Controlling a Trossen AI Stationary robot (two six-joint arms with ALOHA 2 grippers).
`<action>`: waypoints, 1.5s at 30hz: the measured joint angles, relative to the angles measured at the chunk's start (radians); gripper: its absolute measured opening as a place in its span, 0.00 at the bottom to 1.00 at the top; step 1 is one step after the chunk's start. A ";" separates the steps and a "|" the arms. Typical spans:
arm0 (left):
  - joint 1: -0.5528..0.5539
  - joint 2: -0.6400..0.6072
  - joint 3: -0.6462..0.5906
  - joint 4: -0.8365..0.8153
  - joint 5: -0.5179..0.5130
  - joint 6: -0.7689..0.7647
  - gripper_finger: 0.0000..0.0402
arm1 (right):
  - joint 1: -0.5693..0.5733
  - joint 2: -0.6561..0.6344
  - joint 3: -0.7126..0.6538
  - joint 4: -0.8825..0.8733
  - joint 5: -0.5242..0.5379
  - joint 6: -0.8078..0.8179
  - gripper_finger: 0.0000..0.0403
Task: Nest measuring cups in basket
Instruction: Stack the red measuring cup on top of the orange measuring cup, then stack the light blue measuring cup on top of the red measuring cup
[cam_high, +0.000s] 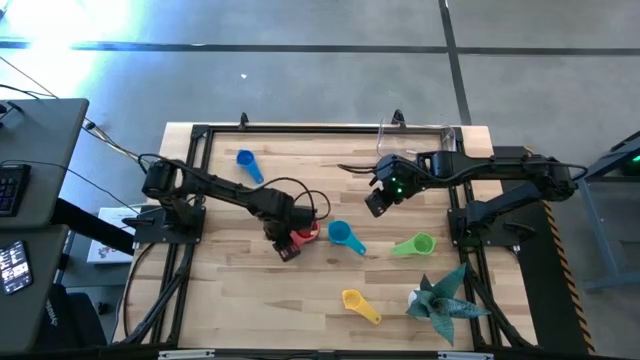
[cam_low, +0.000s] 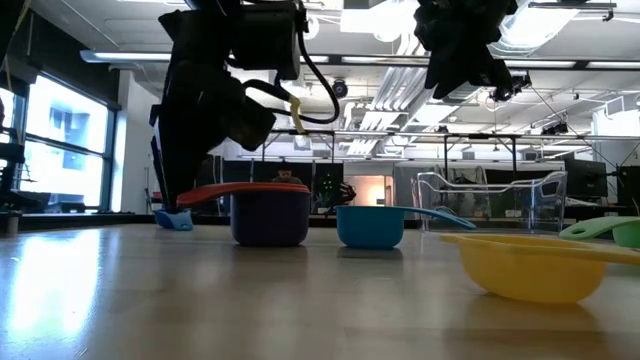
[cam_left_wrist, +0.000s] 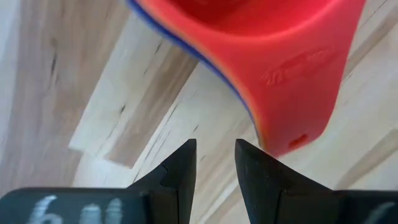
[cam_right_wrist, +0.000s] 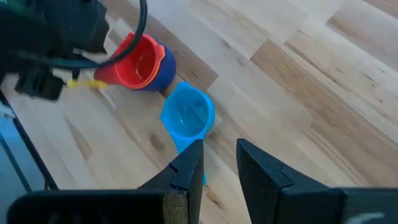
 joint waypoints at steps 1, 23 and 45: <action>0.002 -0.007 0.000 -0.016 0.001 -0.005 0.25 | 0.000 0.000 0.000 0.000 -0.001 -0.016 0.22; 0.029 -0.431 0.000 -0.212 -0.292 0.094 0.25 | 0.000 0.000 0.000 0.084 0.025 -0.035 0.22; 0.031 -0.790 0.000 -0.233 -0.547 0.138 0.25 | 0.006 0.168 0.000 0.265 -0.002 -0.017 0.39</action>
